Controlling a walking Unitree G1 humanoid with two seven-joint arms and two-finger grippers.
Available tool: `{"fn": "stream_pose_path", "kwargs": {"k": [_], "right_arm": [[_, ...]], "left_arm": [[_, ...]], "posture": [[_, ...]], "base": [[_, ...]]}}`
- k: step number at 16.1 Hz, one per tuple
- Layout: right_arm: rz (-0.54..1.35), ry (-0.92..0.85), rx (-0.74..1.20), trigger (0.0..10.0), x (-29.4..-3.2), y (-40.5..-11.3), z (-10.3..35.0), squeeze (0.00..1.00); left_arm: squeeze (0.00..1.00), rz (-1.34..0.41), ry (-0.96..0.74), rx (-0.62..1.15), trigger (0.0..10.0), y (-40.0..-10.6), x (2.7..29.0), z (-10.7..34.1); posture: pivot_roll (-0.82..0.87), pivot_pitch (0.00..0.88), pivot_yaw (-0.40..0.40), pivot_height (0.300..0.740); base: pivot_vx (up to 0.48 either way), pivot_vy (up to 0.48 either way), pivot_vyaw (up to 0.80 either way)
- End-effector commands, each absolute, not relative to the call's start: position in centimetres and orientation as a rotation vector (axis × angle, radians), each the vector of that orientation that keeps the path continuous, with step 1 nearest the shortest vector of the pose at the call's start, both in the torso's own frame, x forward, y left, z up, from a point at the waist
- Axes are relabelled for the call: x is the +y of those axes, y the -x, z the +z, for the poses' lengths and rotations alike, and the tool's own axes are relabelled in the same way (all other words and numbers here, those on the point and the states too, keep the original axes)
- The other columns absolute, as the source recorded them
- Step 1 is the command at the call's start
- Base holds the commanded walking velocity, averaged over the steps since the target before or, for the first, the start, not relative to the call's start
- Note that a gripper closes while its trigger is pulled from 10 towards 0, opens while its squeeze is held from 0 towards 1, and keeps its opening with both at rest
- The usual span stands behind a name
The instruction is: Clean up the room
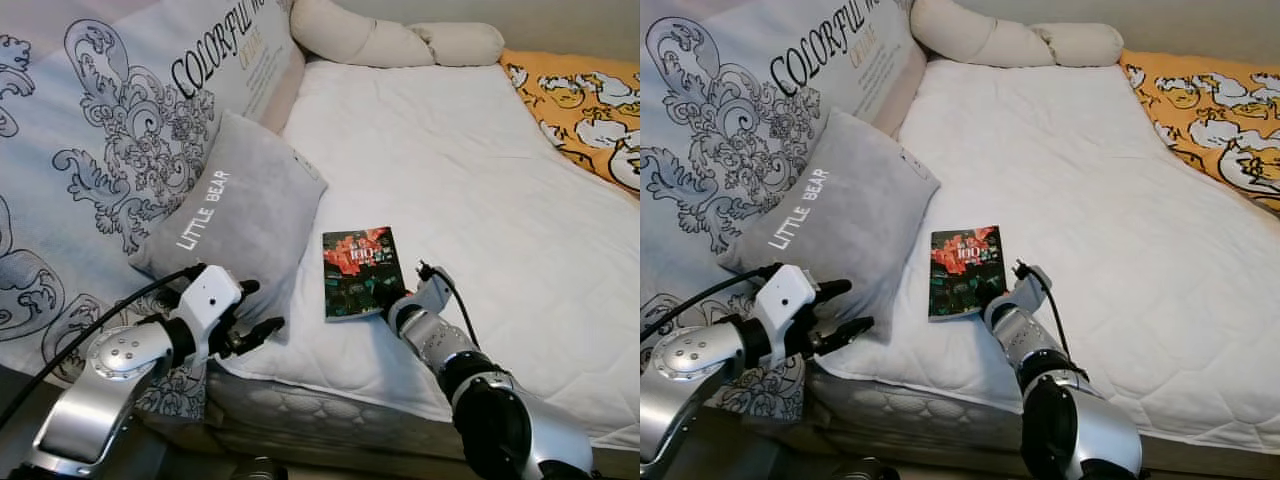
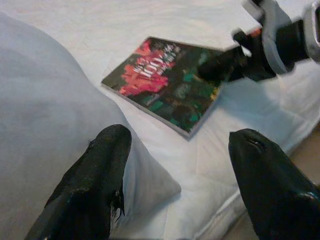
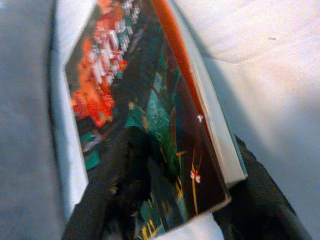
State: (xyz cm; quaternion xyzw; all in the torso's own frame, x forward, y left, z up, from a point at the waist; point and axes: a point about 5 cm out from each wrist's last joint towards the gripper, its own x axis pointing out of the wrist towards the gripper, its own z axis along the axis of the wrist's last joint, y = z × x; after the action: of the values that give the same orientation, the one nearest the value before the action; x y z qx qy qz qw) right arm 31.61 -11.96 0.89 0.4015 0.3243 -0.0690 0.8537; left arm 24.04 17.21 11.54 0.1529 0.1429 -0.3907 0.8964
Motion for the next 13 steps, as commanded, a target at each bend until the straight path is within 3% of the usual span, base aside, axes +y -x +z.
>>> {"fn": "stream_pose_path", "kwargs": {"k": [1, 6, 13], "right_arm": [[-0.168, -0.858, 0.662, 10.0, -13.0, -31.2, 0.5, 1.0], [-0.13, -0.873, 0.629, 10.0, -14.0, -30.3, -0.3, 1.0], [-0.037, -0.694, 0.524, 10.0, -16.8, -27.4, 1.0, 1.0]], "left_arm": [[0.0, -0.796, -0.31, 0.293, 10.0, -24.3, 17.0, 11.4], [0.0, -0.789, -0.288, 0.289, 10.0, -24.4, 16.3, 10.8], [0.0, -0.713, -0.209, 0.278, 10.0, -23.6, 16.3, 9.9]], "posture": [[0.09, 0.0, 0.021, 0.74], [0.04, 0.0, 0.026, 0.74], [0.0, 0.0, 0.018, 0.74]], "base": [[0.0, 0.0, 0.0], [0.0, 0.0, 0.0], [0.0, 0.0, 0.0]]}}
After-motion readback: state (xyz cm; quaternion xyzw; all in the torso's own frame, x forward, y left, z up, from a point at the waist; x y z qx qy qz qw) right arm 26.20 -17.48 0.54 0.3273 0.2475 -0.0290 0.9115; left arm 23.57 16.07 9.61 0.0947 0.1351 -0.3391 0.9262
